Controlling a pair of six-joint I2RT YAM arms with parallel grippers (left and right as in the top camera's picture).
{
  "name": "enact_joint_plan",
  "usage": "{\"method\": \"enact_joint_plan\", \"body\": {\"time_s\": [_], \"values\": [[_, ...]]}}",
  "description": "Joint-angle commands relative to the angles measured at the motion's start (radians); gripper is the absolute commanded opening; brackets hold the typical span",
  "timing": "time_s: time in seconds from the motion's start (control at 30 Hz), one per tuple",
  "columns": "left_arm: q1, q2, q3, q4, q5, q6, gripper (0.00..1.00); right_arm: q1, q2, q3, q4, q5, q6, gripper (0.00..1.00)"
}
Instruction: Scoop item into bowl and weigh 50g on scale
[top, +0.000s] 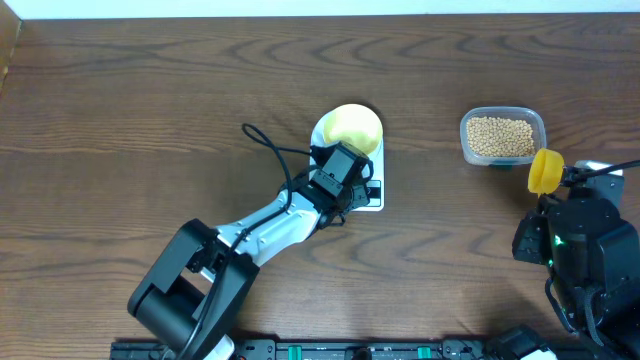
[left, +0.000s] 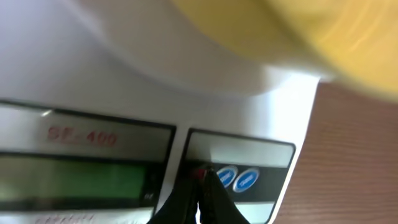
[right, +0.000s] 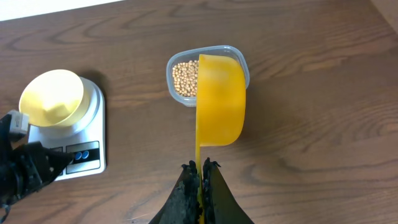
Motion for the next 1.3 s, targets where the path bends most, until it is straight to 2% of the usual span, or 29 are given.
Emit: {"method": "enact_joint_plan", "body": {"time_s": [0.0,0.17,0.37,0.5,0.6,0.7,0.8,0.93,1.03,1.27], "values": [[0.0,-0.078,0.018,-0.027,0.007,0.04,0.07,-0.005,-0.003,0.018,-0.003,0.019,0.01,0.01],[0.0,-0.211,0.018,-0.093,0.007,0.089,0.07,-0.005,-0.003,0.018,-0.003,0.017,0.01,0.01],[0.0,-0.368,0.018,-0.243,-0.001,0.167,0.07,-0.005,-0.003,0.017,-0.003,-0.026,0.01,0.01],[0.024,-0.496,0.018,-0.353,-0.167,0.175,0.07,-0.005,0.002,0.005,0.014,-0.026,0.01,0.01],[0.103,-0.568,0.018,-0.37,-0.291,0.175,0.07,-0.005,0.021,-0.011,0.051,-0.027,0.01,0.01],[0.238,-0.61,0.018,-0.355,-0.365,0.176,0.07,-0.005,0.057,-0.034,0.087,-0.026,0.007,0.01],[0.398,-0.611,0.018,-0.353,-0.365,0.191,0.07,-0.005,0.105,-0.062,0.135,-0.026,-0.001,0.01],[0.577,-0.601,0.018,-0.444,-0.333,0.194,0.07,-0.005,0.187,-0.074,0.208,-0.034,-0.001,0.01],[0.653,-0.588,0.018,-0.447,-0.334,0.195,0.07,-0.005,0.238,-0.074,0.276,-0.044,0.0,0.01],[0.705,-0.52,0.018,-0.272,-0.304,0.219,0.07,-0.006,0.32,-0.074,0.463,-0.056,0.022,0.01]]}}
